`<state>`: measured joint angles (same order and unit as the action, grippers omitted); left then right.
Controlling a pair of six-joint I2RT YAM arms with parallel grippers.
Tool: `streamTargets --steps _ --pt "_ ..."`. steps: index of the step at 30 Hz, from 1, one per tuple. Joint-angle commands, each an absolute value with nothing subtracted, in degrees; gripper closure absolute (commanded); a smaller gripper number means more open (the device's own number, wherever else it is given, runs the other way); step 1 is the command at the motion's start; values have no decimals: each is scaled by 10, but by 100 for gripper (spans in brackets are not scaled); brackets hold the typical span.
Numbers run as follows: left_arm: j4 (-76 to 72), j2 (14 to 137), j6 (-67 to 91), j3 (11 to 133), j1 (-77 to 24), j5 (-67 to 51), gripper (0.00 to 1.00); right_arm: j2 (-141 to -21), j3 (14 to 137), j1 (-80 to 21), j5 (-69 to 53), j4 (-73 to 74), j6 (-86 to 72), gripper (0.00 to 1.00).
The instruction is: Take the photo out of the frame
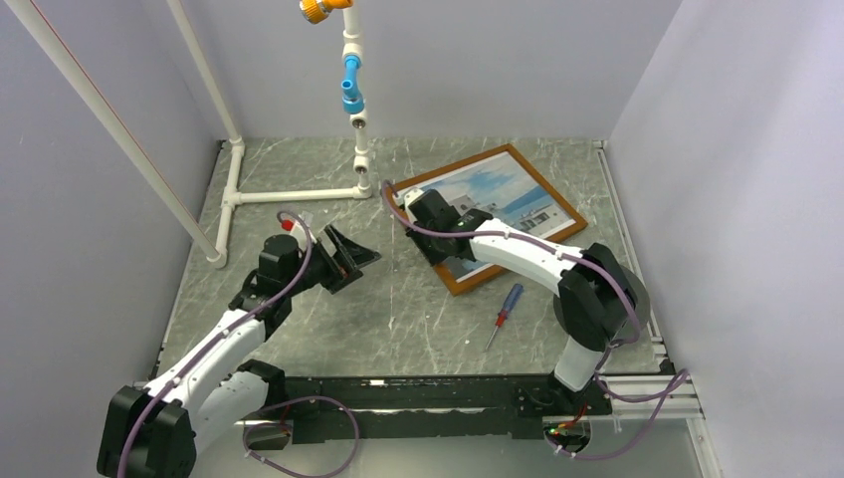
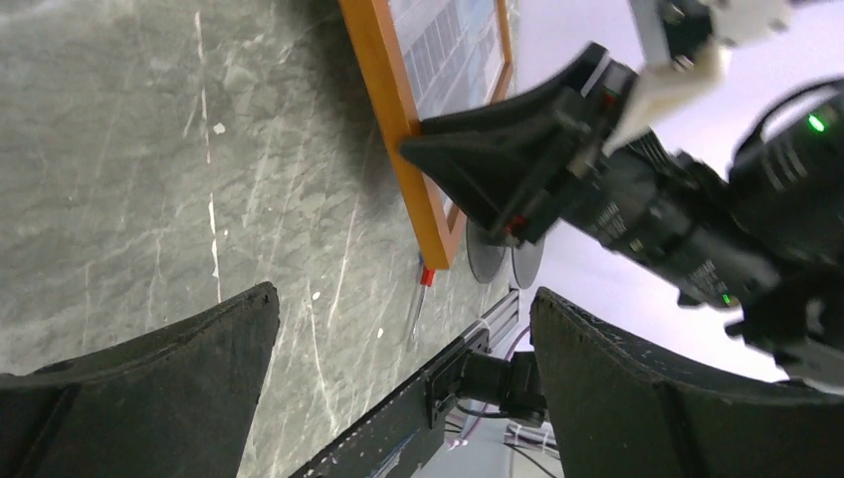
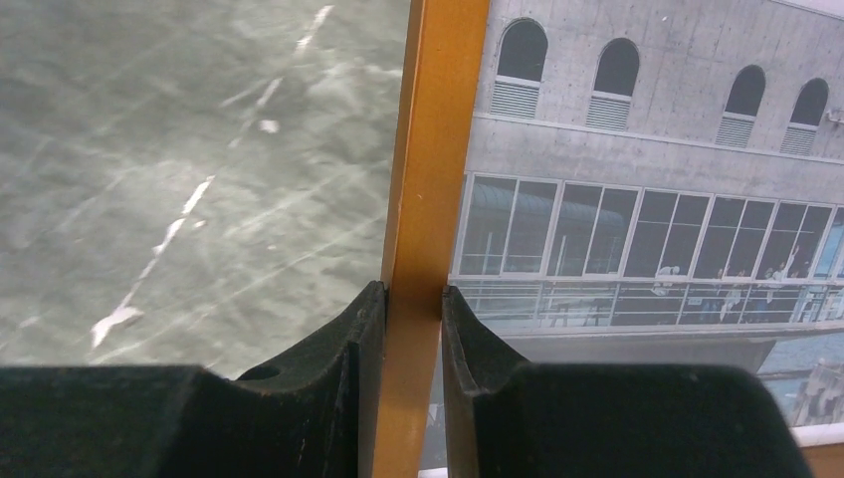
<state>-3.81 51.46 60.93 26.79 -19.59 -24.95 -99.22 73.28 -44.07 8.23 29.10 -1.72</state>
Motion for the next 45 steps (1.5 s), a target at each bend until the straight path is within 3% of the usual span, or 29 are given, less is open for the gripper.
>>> streamTargets --steps 1,34,39,43,45 --pt "-113 534 676 240 -198 -238 1 -956 753 -478 63 278 -31 100" --pt "-307 643 643 198 -143 -203 1 -982 862 -612 36 300 -153 100" --pt "-303 663 639 221 -139 -213 13 -986 873 -626 46 311 -155 100" --pt "-280 660 636 227 -139 -212 34 -980 869 -633 60 309 -156 100" --pt "-267 653 633 228 -139 -209 38 -980 870 -634 61 311 -158 100"
